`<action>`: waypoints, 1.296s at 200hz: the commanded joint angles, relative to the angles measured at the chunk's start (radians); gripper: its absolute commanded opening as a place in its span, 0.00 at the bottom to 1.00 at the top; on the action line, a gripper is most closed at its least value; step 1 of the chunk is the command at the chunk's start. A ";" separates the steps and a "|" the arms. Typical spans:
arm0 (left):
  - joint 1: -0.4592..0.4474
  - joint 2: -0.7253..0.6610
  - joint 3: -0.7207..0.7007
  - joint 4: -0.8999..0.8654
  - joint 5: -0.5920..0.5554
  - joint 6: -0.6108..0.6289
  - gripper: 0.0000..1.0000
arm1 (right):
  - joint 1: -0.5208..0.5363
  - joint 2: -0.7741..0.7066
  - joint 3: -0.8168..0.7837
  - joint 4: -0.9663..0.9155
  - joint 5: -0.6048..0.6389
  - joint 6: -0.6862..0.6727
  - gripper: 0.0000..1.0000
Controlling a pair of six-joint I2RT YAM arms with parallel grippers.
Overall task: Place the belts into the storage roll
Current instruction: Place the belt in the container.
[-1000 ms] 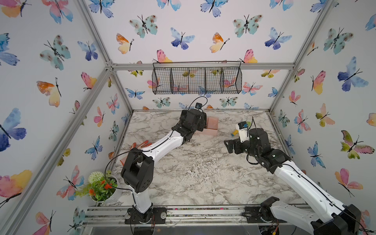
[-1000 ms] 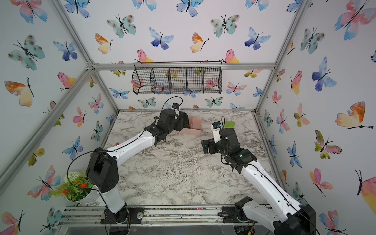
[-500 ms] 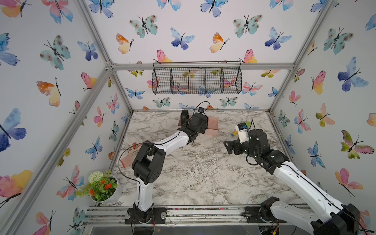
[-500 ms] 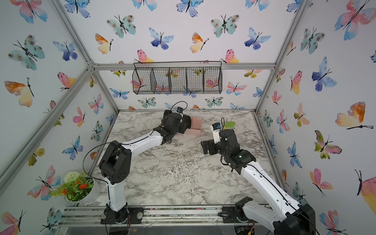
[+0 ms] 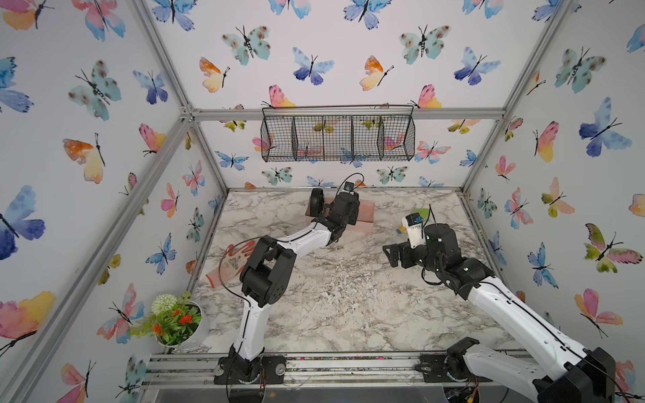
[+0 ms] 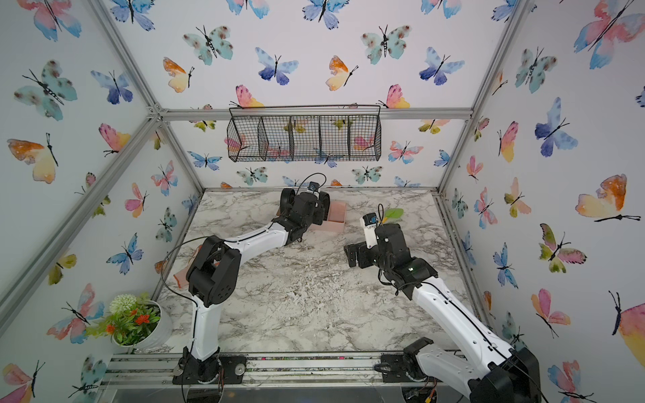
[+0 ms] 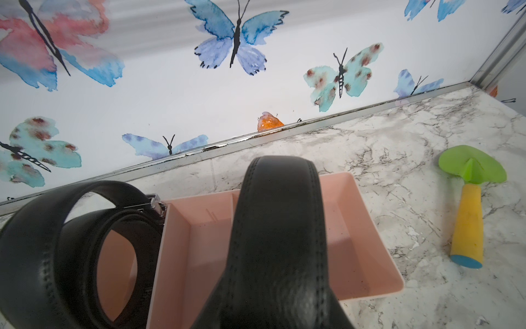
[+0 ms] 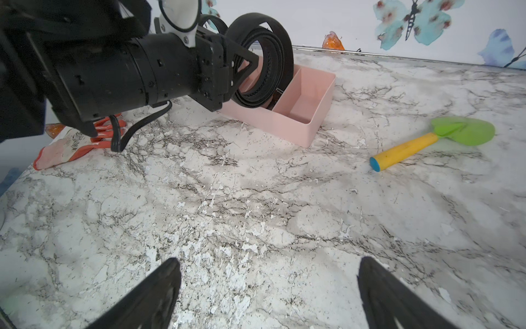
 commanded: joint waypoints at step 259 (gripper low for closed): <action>0.029 0.277 0.244 -0.143 0.045 -0.112 0.10 | -0.007 0.002 -0.059 0.047 -0.036 0.018 0.99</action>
